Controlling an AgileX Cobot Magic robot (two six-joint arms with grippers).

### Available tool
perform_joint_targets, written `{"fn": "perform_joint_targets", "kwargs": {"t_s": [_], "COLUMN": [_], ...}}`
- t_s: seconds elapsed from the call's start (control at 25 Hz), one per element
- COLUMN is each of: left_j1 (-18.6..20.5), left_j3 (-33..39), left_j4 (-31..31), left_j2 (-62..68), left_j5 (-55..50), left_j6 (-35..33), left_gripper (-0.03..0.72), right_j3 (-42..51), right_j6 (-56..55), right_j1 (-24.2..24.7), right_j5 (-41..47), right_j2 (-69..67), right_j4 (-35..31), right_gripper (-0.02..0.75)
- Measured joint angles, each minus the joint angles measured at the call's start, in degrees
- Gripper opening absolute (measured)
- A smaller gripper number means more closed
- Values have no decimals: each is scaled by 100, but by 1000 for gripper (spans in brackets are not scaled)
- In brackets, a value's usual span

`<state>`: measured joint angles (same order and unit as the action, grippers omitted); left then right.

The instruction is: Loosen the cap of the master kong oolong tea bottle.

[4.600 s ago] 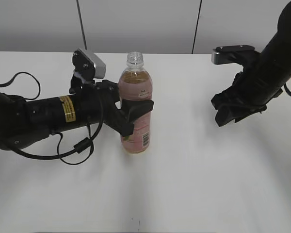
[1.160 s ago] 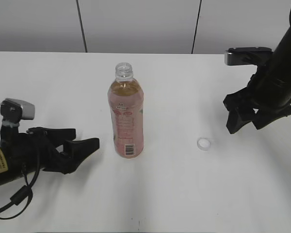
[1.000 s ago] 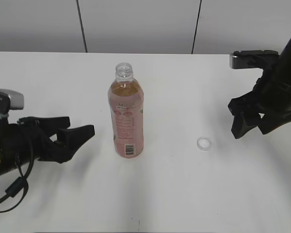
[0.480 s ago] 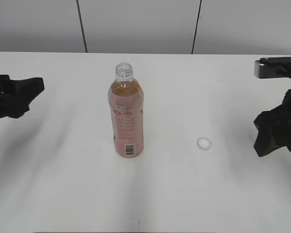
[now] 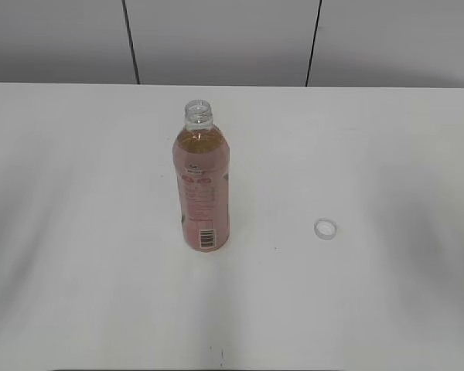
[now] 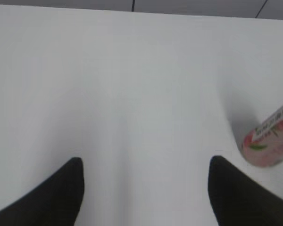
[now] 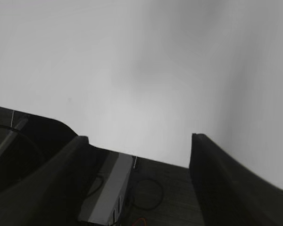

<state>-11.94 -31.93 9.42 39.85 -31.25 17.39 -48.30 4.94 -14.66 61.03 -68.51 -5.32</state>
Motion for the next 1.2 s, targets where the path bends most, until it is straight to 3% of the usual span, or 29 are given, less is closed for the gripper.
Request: {"fn": "perform_joint_targets", "kwargs": {"t_s": [0.16, 0.48, 0.76, 0.96, 1.2], "left_j1": [0, 0, 0, 0, 0], "left_j3": [0, -102, -39, -39, -41], "left_j4": [-124, -112, -342, -545, -718], "left_j2": [-1064, -2188, -2545, -3321, -4026], "left_j5": [-1381, -2713, -2788, -2783, -2782], "left_j6": [-214, -471, -888, -1151, -1419], "left_gripper": [499, 496, 489, 489, 489], "right_j3": [392, 1011, 1804, 1886, 1891], "right_j6": [-149, -413, -406, -329, -200], "right_j1": [0, 0, 0, 0, 0], "right_j5": [662, 863, 403, 256, 242], "right_j2": [988, 3355, 5369, 6547, 6894], "right_j4": [351, 667, 906, 928, 874], "right_gripper": [503, 503, 503, 492, 456]}}
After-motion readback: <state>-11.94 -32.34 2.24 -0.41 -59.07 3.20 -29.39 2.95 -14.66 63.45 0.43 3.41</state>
